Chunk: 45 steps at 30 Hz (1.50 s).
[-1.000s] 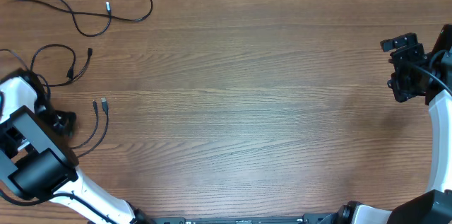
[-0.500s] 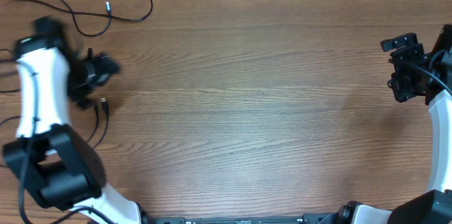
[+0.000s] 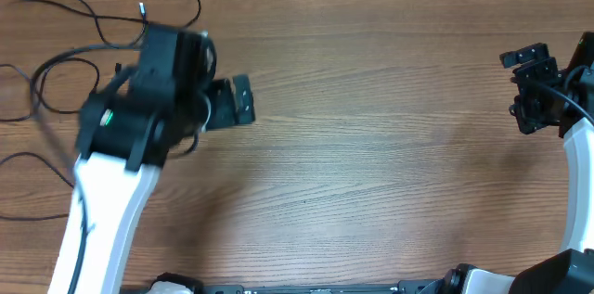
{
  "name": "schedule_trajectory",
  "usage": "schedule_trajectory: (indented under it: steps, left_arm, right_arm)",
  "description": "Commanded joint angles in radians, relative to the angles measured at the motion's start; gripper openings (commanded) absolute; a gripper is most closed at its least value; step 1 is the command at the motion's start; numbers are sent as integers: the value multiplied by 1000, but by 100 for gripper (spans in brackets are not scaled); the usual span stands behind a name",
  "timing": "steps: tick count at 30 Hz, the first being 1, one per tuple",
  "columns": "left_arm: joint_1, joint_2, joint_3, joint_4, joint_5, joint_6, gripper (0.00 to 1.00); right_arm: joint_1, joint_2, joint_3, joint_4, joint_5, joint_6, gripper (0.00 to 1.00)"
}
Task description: Untangle cables
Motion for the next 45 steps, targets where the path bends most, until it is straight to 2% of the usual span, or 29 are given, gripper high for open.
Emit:
schedule_trajectory:
  steps: [1,7,12,42,45]
  left_arm:
    - [-10,-123,-53,-35,-60,-23,99]
    - [-10,-343,-201,-34,-140,-23,99]
    - [-10,-431,-253,-45,-190,-23,100]
    - [-10,-317,-253,-45,-193,-23,100]
    - [-10,-295,-253,-45,-193,-23,100]
  right_arm:
    - [-1,-6,3,5,11,-5,100]
    - [-1,-6,4,5,11,-5,100]
    - [-1,-6,4,5,11,-5,100]
    - [-1,-6,4,32,11,-5,100]
    - [-1,-8,4,-37,-193,-35,100]
